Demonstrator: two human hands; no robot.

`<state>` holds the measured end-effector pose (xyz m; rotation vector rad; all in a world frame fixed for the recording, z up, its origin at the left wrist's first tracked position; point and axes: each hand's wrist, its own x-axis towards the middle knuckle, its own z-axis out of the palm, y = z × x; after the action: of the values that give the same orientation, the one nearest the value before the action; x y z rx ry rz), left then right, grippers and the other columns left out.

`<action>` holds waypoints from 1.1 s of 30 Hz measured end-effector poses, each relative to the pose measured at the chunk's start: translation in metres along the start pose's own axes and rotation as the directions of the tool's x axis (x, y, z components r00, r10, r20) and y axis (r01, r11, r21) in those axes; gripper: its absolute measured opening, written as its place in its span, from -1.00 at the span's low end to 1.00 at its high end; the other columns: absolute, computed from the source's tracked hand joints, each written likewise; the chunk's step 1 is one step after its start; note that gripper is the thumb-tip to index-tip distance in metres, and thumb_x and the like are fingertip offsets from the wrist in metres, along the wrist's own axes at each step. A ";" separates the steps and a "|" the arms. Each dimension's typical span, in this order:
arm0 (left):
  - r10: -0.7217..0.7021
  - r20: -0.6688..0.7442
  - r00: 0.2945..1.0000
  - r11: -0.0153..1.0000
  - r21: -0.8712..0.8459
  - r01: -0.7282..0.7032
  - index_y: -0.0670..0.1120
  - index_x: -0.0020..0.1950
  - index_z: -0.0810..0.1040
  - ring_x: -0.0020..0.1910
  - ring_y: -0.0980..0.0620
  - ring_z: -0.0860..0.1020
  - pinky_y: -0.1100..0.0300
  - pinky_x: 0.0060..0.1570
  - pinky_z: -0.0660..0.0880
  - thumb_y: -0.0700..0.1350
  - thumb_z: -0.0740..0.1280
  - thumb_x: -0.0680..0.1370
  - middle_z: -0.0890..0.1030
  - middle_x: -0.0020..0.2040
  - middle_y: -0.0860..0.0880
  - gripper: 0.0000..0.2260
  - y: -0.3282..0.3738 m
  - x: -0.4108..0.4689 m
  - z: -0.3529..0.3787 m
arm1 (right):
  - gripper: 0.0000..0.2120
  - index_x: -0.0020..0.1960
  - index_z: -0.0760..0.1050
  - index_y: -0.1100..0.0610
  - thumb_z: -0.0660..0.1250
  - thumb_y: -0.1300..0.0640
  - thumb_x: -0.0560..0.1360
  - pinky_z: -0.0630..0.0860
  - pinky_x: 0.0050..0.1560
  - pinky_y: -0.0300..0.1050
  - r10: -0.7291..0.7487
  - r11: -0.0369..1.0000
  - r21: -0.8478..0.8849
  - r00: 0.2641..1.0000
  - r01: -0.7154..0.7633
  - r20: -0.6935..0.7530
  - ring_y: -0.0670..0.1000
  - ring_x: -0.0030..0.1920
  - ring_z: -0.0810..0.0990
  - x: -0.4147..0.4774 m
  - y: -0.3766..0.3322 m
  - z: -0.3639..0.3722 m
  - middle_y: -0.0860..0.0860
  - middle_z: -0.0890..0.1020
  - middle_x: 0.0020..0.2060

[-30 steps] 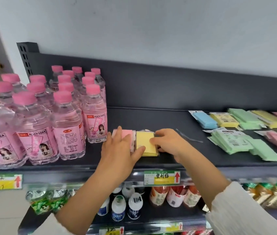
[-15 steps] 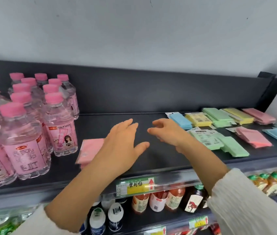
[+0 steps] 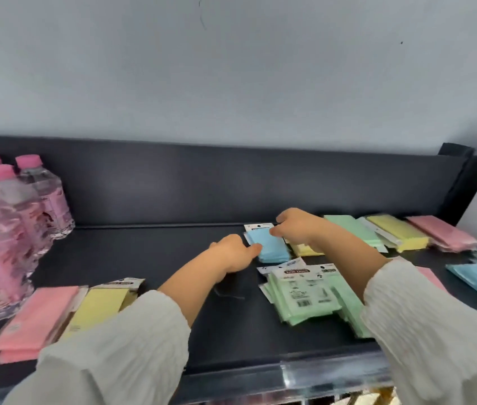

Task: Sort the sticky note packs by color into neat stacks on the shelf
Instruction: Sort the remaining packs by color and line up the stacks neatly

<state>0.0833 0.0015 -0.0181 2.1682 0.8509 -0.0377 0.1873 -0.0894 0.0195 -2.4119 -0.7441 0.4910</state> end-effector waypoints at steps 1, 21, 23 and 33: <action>-0.028 -0.011 1.000 0.999 0.014 0.028 -0.32 0.36 0.33 0.34 -0.31 0.33 -0.05 0.29 0.31 0.19 0.10 0.59 0.39 0.34 -0.32 -0.39 0.002 0.008 0.006 | -0.76 0.10 0.47 0.35 0.24 0.22 0.51 0.44 -0.07 -0.07 0.007 1.000 -0.014 1.000 -0.006 0.030 0.20 -0.02 0.58 0.005 0.002 -0.001 0.21 0.59 -0.01; -0.043 -0.189 0.981 0.813 -0.577 -0.076 -0.16 0.10 0.61 -0.03 -0.05 0.59 0.11 -0.02 0.53 -0.31 0.36 0.47 0.64 0.00 -0.11 -0.78 0.032 0.043 0.029 | -0.48 0.41 0.21 0.16 0.23 0.36 0.49 0.52 -0.05 0.03 0.025 0.813 0.572 0.988 -0.109 0.154 0.17 0.08 0.50 0.051 0.030 0.004 0.17 0.44 0.18; -0.008 -0.226 0.974 0.763 -0.631 -0.140 -0.13 0.18 0.59 0.04 -0.06 0.60 0.13 -0.04 0.54 -0.34 0.35 0.47 0.64 0.05 -0.11 -0.70 0.036 0.036 0.024 | -0.32 0.50 0.09 0.10 0.24 0.41 0.47 0.53 -0.01 0.05 -0.006 0.727 0.684 0.996 -0.057 0.089 0.18 0.14 0.49 0.049 0.030 0.005 0.16 0.40 0.28; 0.119 -0.463 0.878 0.680 -0.607 -0.412 0.10 0.48 0.16 0.17 -0.04 0.54 0.00 0.21 0.49 -0.27 0.23 0.57 0.52 0.25 -0.03 -0.45 0.024 -0.021 -0.007 | -0.53 0.36 0.31 -0.03 0.18 0.35 0.53 0.55 0.01 -0.08 -0.309 0.571 0.777 0.946 0.265 -0.096 0.01 0.15 0.54 -0.011 -0.009 0.008 -0.05 0.54 0.17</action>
<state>0.0793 -0.0168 0.0088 1.5512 0.5935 0.7830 0.1710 -0.0869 0.0213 -1.4145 -0.7217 0.5874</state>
